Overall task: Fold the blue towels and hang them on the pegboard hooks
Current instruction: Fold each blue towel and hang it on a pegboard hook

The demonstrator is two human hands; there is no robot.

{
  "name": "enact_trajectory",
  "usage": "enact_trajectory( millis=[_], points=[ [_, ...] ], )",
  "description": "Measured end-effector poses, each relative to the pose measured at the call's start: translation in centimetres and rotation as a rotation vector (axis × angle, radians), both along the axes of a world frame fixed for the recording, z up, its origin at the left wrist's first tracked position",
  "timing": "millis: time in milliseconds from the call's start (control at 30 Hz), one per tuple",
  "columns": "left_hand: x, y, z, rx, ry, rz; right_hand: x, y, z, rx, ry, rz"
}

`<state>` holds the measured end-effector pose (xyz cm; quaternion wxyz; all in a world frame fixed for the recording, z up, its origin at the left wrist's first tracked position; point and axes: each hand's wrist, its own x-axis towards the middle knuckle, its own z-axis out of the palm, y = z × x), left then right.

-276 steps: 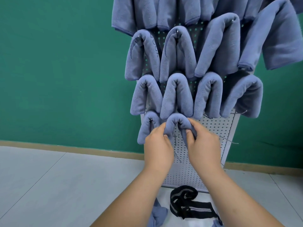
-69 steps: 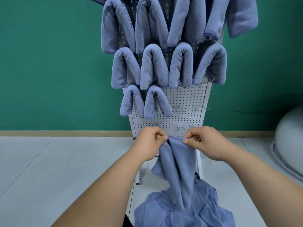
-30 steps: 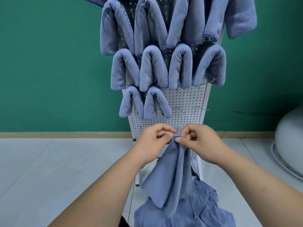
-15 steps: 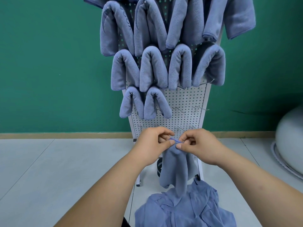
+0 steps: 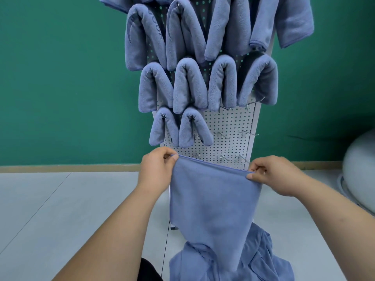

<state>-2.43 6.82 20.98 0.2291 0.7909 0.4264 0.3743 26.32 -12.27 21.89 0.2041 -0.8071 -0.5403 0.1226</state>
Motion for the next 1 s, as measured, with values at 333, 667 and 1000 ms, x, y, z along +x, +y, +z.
enact_trajectory(
  millis=[333,667,1000],
  points=[
    [-4.0,2.6,-0.7,-0.033,-0.064,0.195,0.5,-1.8,1.2,-0.124,0.085,0.238],
    [-4.1,2.1,-0.3,0.074,0.146,0.115,1.5,-1.4,0.8,0.244,-0.348,-0.24],
    [-3.6,1.6,0.2,0.159,0.114,0.181,1.1,-1.8,1.2,0.351,-0.247,-0.263]
  ],
)
